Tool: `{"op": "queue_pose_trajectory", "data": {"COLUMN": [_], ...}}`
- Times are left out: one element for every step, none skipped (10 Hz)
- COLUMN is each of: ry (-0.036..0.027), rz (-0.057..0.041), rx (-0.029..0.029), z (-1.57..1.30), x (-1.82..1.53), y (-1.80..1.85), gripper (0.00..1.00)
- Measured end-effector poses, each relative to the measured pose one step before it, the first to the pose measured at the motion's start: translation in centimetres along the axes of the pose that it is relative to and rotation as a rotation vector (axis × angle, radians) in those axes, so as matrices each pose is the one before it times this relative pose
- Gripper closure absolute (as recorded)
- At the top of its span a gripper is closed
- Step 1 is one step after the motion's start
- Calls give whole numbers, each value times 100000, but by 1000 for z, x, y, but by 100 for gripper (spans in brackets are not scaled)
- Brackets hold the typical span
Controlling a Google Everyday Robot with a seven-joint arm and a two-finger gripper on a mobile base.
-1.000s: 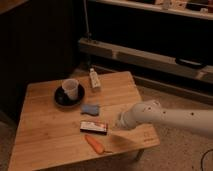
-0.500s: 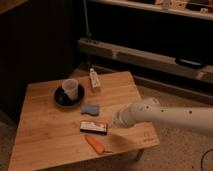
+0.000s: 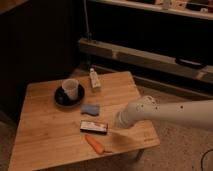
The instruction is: Push the eraser across the table
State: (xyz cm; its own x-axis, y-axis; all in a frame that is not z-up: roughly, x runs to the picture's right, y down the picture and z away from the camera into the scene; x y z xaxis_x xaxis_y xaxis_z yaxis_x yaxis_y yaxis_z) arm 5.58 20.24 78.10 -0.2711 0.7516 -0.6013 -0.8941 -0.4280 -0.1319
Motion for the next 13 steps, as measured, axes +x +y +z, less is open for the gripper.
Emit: {"op": "queue_pose_trajectory", "data": {"ry": [828,867,312,315,435,373,244,325,281,482,392,358,409], "rz": [123,-730,-492,-1212,-1518,-1029,-990,-796,-461,-488,-235,-241,-204], "rx": [1407,555,327,46,-116,152,-155,-69,50,11,39,-33,-100], "z": [103,279,215,286,372,303,325,254,191,298,226,228,228], "x": [33,67,-113,-136,-158,-172,-234,-130,-118,-98,-49,-34,16], "y": [25,247,34,349,565,262,363,289,156,166,40,39,52], "gripper": [100,100,100,100,100,100,100,100,100,100,100,100,100]}}
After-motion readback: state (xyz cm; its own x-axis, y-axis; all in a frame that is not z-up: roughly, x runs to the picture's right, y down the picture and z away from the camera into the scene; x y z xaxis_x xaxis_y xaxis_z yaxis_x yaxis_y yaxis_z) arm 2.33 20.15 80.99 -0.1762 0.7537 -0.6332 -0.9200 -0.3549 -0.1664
